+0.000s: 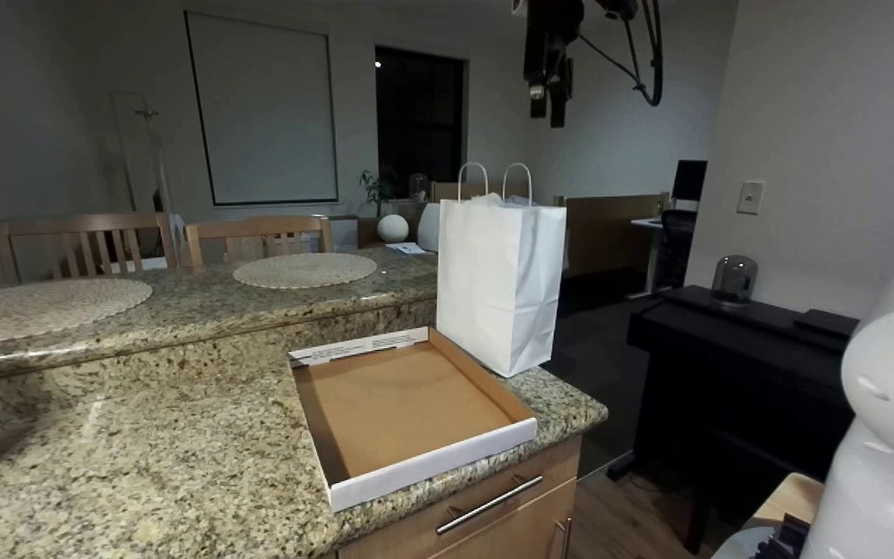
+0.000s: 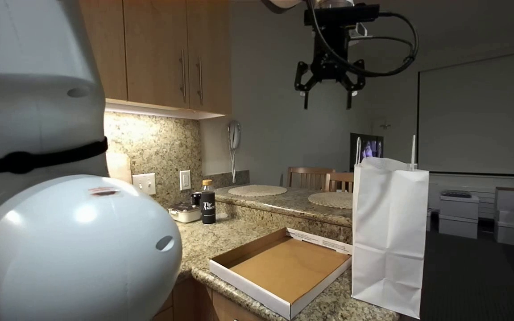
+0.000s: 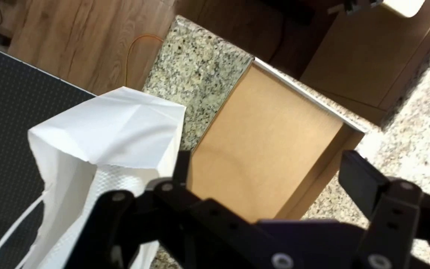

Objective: Put the white towels inside the white paper bag

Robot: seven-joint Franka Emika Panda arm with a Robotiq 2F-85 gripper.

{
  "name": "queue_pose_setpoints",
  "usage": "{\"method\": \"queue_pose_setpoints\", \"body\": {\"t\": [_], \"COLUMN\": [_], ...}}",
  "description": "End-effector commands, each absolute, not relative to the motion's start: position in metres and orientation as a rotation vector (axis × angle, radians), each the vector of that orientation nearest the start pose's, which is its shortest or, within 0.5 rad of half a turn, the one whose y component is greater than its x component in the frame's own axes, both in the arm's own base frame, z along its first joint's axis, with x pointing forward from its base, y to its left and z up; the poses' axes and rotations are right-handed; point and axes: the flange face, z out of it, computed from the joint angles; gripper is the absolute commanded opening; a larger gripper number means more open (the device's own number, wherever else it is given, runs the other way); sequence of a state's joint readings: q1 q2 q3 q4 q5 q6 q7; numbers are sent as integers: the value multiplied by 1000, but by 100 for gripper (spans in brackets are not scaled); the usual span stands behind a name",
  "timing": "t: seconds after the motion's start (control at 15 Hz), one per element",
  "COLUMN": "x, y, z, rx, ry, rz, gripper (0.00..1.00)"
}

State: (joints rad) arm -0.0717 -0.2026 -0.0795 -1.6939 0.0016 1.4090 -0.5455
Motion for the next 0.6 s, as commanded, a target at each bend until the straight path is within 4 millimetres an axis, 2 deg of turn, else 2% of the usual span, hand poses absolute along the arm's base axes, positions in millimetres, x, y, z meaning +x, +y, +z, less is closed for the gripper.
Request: {"method": "queue_pose_setpoints", "body": {"t": [0.0,0.2,0.53], "x": [447,433,414], "y": [-38,-8,34], "z": [645,614,539], "rx": [-2990,-2940,-2884], "ry": [-652,-692,-704], "rz": [105,51,-79], "gripper": [100,100,100]}}
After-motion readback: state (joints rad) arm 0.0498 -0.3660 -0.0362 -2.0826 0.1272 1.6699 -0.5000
